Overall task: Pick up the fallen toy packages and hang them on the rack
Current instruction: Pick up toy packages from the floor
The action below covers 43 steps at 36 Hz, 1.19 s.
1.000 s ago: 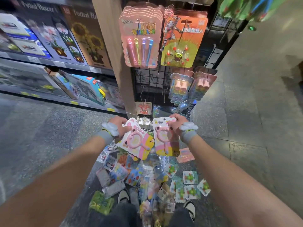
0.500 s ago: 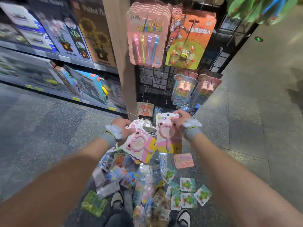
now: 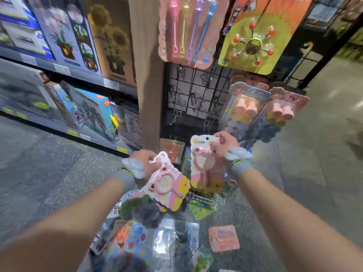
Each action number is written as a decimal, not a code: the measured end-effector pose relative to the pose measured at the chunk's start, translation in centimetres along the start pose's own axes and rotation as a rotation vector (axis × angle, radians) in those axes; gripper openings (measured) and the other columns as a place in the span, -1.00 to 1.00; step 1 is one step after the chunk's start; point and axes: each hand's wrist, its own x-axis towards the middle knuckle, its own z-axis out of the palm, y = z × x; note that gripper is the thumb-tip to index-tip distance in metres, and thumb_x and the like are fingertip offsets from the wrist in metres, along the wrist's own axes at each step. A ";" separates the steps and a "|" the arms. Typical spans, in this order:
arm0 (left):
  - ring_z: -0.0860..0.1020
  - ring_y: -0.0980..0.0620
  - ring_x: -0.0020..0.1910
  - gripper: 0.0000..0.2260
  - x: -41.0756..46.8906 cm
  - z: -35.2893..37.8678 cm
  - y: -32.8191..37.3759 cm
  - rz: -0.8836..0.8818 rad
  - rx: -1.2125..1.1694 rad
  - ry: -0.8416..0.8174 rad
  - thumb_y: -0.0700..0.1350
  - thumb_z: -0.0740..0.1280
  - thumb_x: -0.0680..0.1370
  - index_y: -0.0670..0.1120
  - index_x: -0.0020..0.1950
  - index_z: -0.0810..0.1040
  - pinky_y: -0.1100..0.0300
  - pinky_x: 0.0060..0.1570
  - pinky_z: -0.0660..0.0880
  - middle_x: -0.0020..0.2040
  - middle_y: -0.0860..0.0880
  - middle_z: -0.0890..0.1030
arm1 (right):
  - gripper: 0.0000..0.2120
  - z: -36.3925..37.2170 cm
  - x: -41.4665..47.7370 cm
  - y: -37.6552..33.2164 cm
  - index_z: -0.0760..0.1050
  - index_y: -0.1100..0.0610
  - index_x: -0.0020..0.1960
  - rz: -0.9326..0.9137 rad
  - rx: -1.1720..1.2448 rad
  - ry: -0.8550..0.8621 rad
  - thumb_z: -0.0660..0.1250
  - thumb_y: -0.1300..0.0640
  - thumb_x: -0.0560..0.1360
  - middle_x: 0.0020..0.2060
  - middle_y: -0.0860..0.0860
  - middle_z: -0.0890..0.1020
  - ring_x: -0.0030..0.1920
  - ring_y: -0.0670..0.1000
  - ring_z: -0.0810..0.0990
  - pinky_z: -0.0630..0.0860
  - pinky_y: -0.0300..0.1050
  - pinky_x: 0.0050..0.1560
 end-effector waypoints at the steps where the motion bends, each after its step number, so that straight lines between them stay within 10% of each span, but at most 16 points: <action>1: 0.56 -0.13 -0.06 -0.75 0.8 2.1 -0.8 0.009 -0.029 0.059 0.19 0.27 0.49 0.03 -0.18 0.49 0.16 -0.21 0.29 -0.19 0.00 0.54 | -0.87 0.9 0.5 1.1 0.48 -0.08 -0.06 -0.046 0.024 0.038 0.32 0.13 0.45 -0.16 0.01 0.58 -0.05 0.19 0.62 0.57 0.09 0.00; 19: 0.34 0.02 -0.46 -0.62 9.1 20.5 -2.4 0.007 -0.565 0.395 0.02 0.33 0.55 -0.03 -0.43 0.35 0.17 -0.40 0.20 -0.49 0.06 0.37 | -0.80 3.5 4.4 8.5 0.53 0.00 0.09 -0.438 0.050 0.316 0.36 0.13 0.47 -0.13 -0.04 0.63 0.02 0.10 0.61 0.54 0.03 0.11; 36: 0.30 0.02 -0.45 -0.66 8.8 22.6 -2.0 0.051 -0.585 0.590 0.03 0.31 0.56 -0.06 -0.37 0.36 0.16 -0.40 0.19 -0.46 0.04 0.34 | -0.82 5.2 7.4 8.7 0.32 -0.08 -0.15 -0.490 0.003 0.397 0.31 0.09 0.51 -0.22 -0.10 0.46 -0.06 0.05 0.46 0.41 -0.11 0.02; 40: 0.28 -0.01 -0.45 -0.62 8.4 22.0 -0.9 0.071 -0.542 0.647 0.04 0.30 0.56 -0.04 -0.39 0.29 0.13 -0.39 0.18 -0.48 0.05 0.30 | -0.79 4.9 6.7 9.1 0.44 0.07 0.19 -0.455 0.011 0.347 0.27 0.14 0.56 -0.06 -0.01 0.52 0.12 0.15 0.55 0.49 0.07 0.23; 43: 0.27 -0.03 -0.44 -0.62 8.2 22.2 -0.5 0.069 -0.510 0.664 0.05 0.30 0.56 -0.06 -0.36 0.26 0.12 -0.37 0.19 -0.46 0.03 0.29 | -0.94 4.7 6.2 9.4 0.41 -0.02 -0.06 -0.497 0.012 0.349 0.28 0.12 0.54 -0.18 -0.06 0.54 -0.01 0.14 0.58 0.54 0.02 0.11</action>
